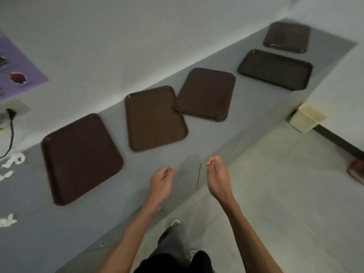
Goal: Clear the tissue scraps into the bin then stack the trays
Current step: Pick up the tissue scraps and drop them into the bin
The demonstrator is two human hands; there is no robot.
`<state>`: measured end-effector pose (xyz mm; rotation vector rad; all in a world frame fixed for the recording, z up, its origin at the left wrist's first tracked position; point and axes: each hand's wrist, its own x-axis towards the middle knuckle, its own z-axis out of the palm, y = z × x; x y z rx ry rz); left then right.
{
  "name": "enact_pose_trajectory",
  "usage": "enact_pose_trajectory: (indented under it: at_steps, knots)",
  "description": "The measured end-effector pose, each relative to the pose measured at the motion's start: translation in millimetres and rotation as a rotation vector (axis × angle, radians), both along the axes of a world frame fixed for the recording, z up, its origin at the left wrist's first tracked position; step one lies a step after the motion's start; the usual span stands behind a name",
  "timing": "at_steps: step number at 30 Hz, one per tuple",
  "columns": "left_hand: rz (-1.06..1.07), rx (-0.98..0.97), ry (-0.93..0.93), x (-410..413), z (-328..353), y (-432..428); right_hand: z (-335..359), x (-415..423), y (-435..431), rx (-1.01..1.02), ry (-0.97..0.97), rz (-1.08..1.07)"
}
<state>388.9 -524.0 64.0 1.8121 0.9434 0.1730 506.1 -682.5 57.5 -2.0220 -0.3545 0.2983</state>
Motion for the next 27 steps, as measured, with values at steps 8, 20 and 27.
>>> enact_pose_trajectory:
  at_steps: [8, 20, 27]
  knots:
    - [-0.194, -0.073, -0.017, 167.6, -9.9, -66.2, -11.5, 126.3, -95.3, 0.02, 0.18, -0.242]
    - [-0.469, -0.101, -0.008, 474.3, 1.4, -175.6, 12.0, 371.0, -216.4, 0.066, 0.271, -0.532]
    - [-0.604, -0.098, 0.003, 628.0, 4.2, -246.3, 11.6, 495.8, -286.6, 0.223, 0.43, -0.599]
